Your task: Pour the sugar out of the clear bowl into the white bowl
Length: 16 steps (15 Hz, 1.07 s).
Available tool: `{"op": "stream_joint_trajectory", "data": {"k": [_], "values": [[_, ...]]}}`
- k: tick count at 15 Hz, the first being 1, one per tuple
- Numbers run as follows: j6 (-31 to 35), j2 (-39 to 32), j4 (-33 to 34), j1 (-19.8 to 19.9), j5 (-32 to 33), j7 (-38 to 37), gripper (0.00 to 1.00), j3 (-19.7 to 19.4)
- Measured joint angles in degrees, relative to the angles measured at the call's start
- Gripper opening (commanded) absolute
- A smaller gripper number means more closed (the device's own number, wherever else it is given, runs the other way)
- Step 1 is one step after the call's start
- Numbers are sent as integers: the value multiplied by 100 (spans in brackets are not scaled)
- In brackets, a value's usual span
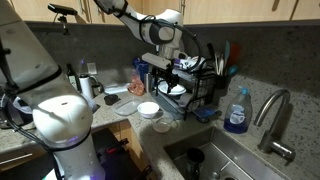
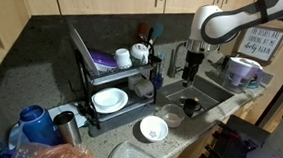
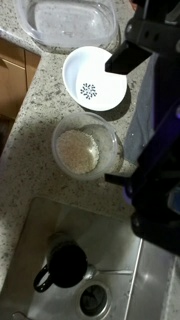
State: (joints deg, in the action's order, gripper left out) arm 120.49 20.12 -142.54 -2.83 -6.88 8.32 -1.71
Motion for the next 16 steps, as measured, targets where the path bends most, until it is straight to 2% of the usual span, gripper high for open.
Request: {"op": "stream_joint_trajectory", "data": {"k": [5,10,16], "values": [[777,-391,-263,-200,53,1030,100,10],[961,-787,-268,-235,75,2289,100,7],[800,-907,-261,-234,468,2551,100,7]]}}
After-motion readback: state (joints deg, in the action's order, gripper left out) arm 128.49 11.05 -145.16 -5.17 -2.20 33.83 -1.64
